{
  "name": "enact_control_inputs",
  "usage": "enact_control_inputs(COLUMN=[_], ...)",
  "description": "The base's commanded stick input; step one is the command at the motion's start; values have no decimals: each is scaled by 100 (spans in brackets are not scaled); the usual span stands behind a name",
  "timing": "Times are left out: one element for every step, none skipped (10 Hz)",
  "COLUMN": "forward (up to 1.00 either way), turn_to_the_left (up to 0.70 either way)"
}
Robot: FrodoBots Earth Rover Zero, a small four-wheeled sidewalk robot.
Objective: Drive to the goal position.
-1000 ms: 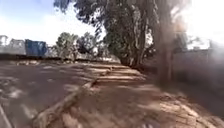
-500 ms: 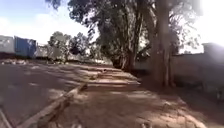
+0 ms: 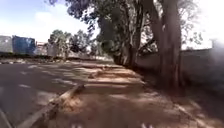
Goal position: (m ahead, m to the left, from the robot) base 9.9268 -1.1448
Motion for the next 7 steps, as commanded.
enact_control_inputs(forward=[70,70,70,70,70,70,70], turn_to_the_left=[0,0,0,0,-35,-35,-35])
